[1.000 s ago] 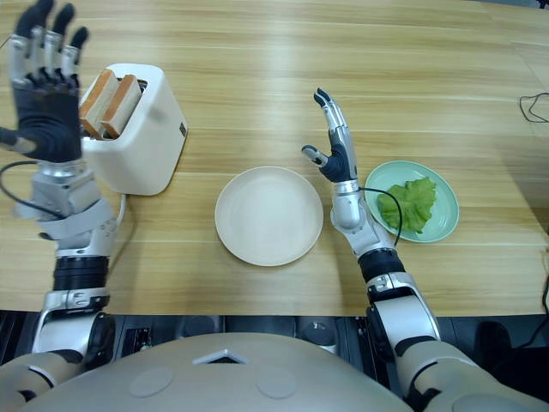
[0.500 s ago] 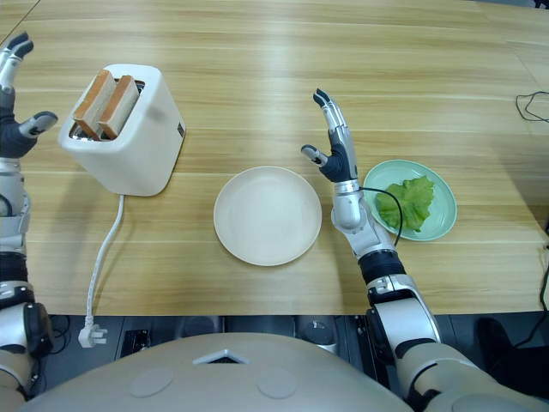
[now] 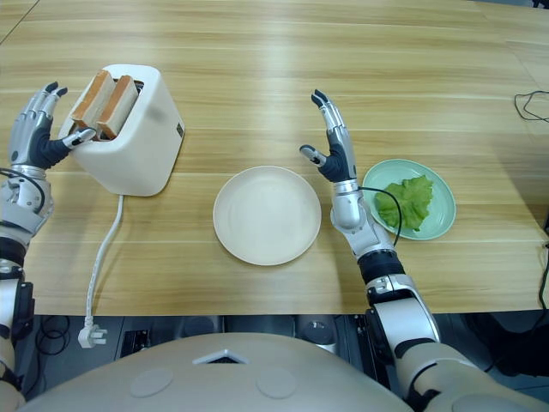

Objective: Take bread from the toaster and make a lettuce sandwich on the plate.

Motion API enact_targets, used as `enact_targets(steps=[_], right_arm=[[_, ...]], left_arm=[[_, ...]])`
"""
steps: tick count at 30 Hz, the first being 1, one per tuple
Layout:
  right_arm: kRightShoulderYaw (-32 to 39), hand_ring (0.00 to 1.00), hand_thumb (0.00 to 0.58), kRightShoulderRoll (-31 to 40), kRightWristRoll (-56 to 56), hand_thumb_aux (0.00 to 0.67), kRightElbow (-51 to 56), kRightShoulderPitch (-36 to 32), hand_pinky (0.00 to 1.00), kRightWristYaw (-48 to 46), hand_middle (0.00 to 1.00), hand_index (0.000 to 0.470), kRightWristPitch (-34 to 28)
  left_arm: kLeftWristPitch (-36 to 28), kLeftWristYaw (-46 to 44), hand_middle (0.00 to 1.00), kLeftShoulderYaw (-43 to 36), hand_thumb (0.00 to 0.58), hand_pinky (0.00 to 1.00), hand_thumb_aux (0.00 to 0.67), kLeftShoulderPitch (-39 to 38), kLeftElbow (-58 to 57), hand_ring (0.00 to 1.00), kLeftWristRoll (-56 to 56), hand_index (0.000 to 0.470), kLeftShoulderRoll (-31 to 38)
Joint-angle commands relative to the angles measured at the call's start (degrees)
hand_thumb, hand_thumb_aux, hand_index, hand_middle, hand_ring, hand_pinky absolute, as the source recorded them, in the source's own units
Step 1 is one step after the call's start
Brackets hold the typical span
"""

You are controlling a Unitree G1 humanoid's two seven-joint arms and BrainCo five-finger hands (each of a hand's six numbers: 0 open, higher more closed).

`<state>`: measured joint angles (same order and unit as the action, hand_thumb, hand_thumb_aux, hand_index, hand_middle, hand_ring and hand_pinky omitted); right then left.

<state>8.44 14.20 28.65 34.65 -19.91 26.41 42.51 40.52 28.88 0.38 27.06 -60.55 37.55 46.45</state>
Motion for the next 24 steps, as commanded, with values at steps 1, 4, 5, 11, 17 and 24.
enact_targets(steps=[1, 4, 5, 11, 17, 24], right_arm=[[-0.47, 0.0, 0.0, 0.01, -0.74, 0.0, -0.14, 0.22, 0.0, -0.38, 0.0, 0.0, -0.51], [-0.4, 0.0, 0.0, -0.04, -0.73, 0.0, -0.16, 0.34, 0.0, -0.45, 0.0, 0.0, -0.5], [-0.42, 0.0, 0.0, -0.02, -0.77, 0.0, -0.22, 0.38, 0.0, -0.5, 0.0, 0.0, -0.5], [-0.4, 0.0, 0.0, -0.08, -0.77, 0.0, -0.27, 0.52, 0.0, -0.56, 0.0, 0.0, -0.52], [-0.27, 0.0, 0.0, -0.21, -0.67, 0.0, 0.05, 0.54, 0.0, -0.52, 0.0, 0.0, -0.44], [-0.37, 0.0, 0.0, -0.21, -0.73, 0.0, 0.22, 0.64, 0.0, -0.5, 0.0, 0.0, -0.38]], left_arm=[[0.33, 0.51, 0.0, -2.49, 0.234, 0.0, 0.152, 0.82, -1.49, 0.0, -0.58, 0.105, 0.41], [0.78, 0.8, 0.0, -3.6, 0.517, 0.0, 0.449, 0.98, -1.54, 0.0, -1.03, 0.308, 0.37], [1.04, 0.92, 0.0, -3.83, 0.574, 0.0, 0.604, 1.02, -1.45, 0.0, -1.21, 0.415, 0.34], [3.95, 0.4, 0.0, -3.87, 0.58, 0.0, 0.67, 1.04, -0.53, 0.0, -4.03, 0.46, -0.4], [6.5, -2.58, 0.0, -3.4, 0.58, 0.0, 0.67, 1.15, -0.54, 0.0, -8.22, 0.46, -1.64], [8.97, -10.02, 0.0, 0.74, 0.58, 0.0, 0.67, 1.83, -0.44, 0.0, -18.22, 0.46, -4.38]])
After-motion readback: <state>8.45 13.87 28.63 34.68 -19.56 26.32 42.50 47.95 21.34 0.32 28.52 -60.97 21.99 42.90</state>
